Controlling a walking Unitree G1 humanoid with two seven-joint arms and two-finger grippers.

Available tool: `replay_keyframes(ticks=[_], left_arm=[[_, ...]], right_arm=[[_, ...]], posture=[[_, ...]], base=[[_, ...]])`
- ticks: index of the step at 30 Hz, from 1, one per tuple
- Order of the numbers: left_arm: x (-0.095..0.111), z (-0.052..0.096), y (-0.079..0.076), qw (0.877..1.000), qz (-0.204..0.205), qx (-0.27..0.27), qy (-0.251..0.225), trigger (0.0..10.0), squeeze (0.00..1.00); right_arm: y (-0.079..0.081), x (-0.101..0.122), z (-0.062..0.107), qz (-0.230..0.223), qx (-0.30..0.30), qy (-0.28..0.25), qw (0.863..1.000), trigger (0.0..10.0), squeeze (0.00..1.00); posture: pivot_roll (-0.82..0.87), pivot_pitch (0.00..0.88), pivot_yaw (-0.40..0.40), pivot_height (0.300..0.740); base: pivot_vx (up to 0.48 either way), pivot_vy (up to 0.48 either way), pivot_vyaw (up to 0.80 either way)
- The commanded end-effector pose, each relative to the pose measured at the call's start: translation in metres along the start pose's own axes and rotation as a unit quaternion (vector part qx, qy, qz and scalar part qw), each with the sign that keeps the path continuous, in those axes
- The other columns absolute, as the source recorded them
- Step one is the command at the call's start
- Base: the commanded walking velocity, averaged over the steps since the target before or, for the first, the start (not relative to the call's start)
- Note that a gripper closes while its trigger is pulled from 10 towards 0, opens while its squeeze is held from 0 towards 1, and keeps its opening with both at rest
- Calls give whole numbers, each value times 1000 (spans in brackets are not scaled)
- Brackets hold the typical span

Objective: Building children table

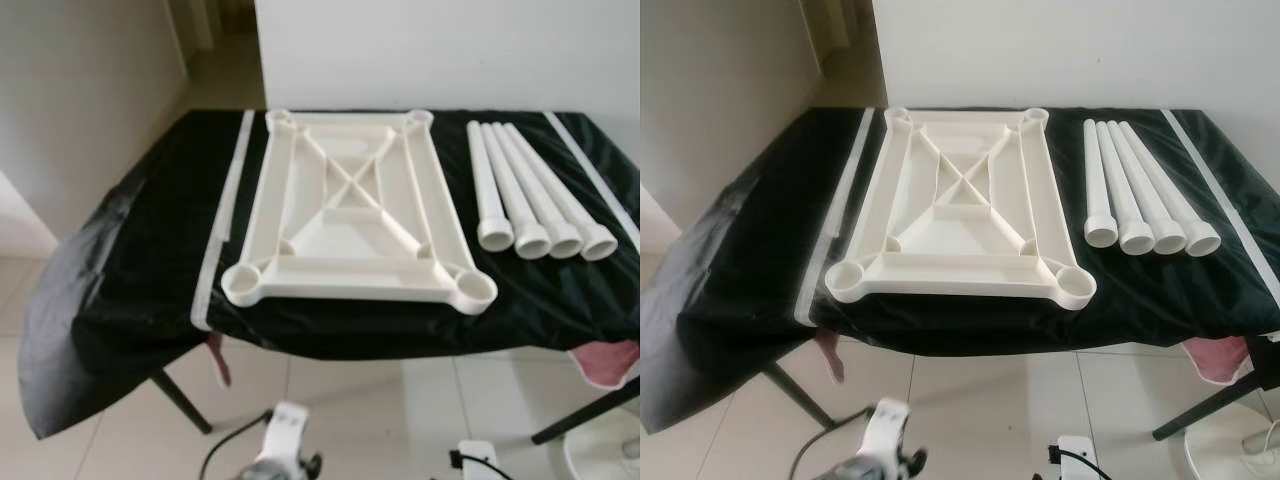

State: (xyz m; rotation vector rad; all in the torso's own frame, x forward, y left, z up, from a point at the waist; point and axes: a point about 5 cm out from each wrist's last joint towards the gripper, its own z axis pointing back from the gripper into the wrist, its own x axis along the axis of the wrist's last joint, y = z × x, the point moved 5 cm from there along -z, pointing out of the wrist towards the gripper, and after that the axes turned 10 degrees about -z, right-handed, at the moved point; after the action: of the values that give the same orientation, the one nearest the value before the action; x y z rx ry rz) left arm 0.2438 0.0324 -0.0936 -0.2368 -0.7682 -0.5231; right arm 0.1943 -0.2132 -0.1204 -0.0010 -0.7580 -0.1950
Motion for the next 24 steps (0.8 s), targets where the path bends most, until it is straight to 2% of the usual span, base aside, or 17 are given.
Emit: replay_keyframes(ticks=[1,2,3,4,5,6,7,8,9,11,14,15,17,18,20,21,24], left_arm=[[12,-4,-29,999,7,-34,-14,10000,0],[8,0,-11,999,6,-35,-29,10000,0],[8,0,-11,999,6,-35,-29,10000,0],[3,4,4,999,5,-34,-37,10000,0],[-4,18,38,997,-5,-40,-69,10000,0],[-4,18,38,997,-5,-40,-69,10000,0],[-8,30,61,995,-18,-45,-91,10000,0],[-8,30,61,995,-18,-45,-91,10000,0],[3,38,70,990,-46,-56,-124,10000,0],[14,44,71,983,-68,-72,-154,10000,0],[41,57,57,966,-92,-121,-207,10000,0],[41,57,57,966,-92,-121,-207,10000,0],[64,79,38,948,-102,-167,-249,10000,0],[64,79,38,948,-102,-167,-249,10000,0],[80,97,26,934,-102,-202,-277,10000,0],[80,97,26,934,-102,-202,-277,10000,0],[95,118,20,917,-108,-233,-305,10000,0]], right_arm=[[3,12,-1,-4,14,-30,999,10000,0],[5,21,-2,-1,24,-51,998,10000,0],[5,21,-2,-1,24,-51,998,10000,0],[7,27,-2,2,29,-63,998,10000,0],[13,43,-2,11,52,-100,994,10000,0],[13,43,-2,11,52,-100,994,10000,0],[18,55,-1,18,69,-125,990,10000,0],[18,55,-1,18,69,-125,990,10000,0],[25,68,2,28,92,-156,983,10000,0],[32,78,6,39,116,-182,976,10000,0],[43,91,18,75,165,-218,959,10000,0],[43,91,18,75,165,-218,959,10000,0],[50,97,35,111,223,-234,940,10000,0],[50,97,35,111,223,-234,940,10000,0],[52,101,48,127,264,-235,927,10000,0],[52,101,48,127,264,-235,927,10000,0],[52,108,64,147,307,-233,911,10000,0]], posture=[[12,0,-26,740],[12,0,-29,740],[12,0,-29,740],[13,6,-32,740],[15,14,-37,740],[15,14,-37,740],[14,18,-38,740],[14,18,-38,740],[14,21,-39,740],[16,27,-44,740],[17,40,-51,740],[17,40,-51,740],[21,55,-55,740],[21,55,-55,740],[20,62,-56,740],[20,62,-56,740],[21,70,-59,740]], base=[[0,0,0],[0,0,0],[0,0,0],[0,0,0],[0,0,0],[0,0,0],[0,0,0],[0,0,0],[0,0,0],[0,0,0],[0,0,0],[0,0,0],[0,0,0],[0,0,0],[0,0,0],[0,0,0],[0,0,0]])
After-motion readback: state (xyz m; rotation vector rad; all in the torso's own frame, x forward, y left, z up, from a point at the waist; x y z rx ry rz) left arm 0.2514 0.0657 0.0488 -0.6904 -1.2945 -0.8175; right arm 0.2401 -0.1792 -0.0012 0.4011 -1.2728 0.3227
